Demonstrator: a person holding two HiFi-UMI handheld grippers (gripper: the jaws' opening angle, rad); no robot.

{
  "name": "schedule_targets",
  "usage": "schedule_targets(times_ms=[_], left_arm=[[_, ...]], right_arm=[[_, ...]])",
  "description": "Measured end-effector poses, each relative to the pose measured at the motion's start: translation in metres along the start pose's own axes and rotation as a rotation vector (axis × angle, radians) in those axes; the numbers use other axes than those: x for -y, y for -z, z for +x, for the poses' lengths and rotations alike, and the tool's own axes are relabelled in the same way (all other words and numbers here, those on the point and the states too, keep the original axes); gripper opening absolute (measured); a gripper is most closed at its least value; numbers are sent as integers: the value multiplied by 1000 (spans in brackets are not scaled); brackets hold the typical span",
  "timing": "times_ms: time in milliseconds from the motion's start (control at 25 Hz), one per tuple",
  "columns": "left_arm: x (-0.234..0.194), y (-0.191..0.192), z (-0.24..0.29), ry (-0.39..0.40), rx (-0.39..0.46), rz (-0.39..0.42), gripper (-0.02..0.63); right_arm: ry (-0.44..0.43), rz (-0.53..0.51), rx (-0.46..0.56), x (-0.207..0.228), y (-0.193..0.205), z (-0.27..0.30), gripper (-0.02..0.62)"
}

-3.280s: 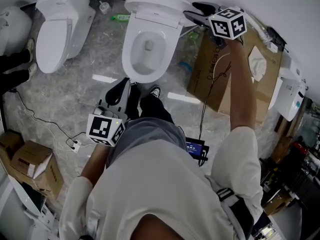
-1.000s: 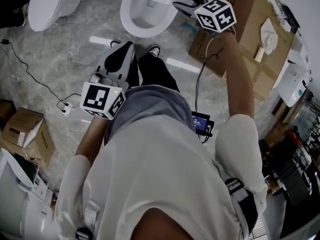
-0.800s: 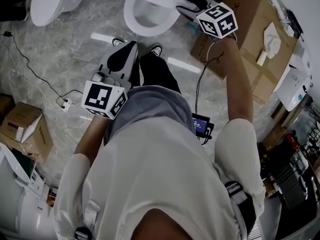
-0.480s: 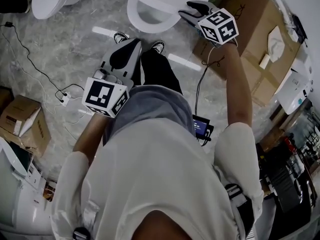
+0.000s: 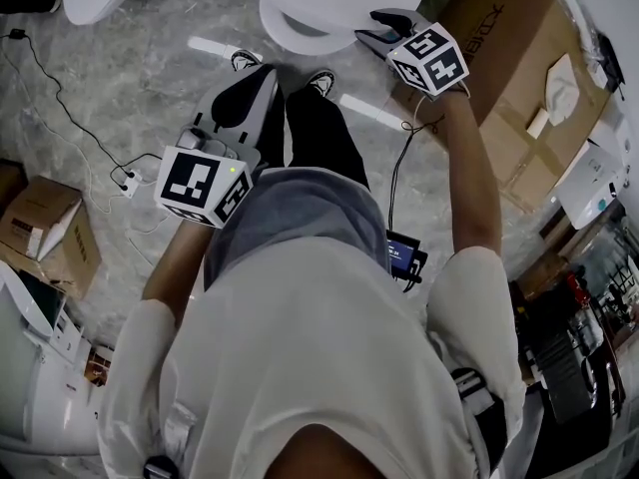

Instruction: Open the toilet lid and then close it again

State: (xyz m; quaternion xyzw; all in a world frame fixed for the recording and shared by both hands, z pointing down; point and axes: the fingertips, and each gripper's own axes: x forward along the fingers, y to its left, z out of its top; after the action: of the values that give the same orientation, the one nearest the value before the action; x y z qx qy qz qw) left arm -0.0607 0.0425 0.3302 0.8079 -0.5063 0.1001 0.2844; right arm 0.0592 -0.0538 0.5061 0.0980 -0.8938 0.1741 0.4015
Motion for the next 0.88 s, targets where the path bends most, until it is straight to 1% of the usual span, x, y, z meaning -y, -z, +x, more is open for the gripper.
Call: schedule_targets(times_ms=[240,440,880], left_arm=[[-7,8,1,-10,-18,-12,8],[-13,15,2,-27,-36,12,8],[-33,31,5,-50,-65,-24,8]], right_arm=[[-17,-38,-69,-11,18,21,181],[-17,-77,-114,-20,34,38,179],[-30,-109,-228,-37,72,80,179]])
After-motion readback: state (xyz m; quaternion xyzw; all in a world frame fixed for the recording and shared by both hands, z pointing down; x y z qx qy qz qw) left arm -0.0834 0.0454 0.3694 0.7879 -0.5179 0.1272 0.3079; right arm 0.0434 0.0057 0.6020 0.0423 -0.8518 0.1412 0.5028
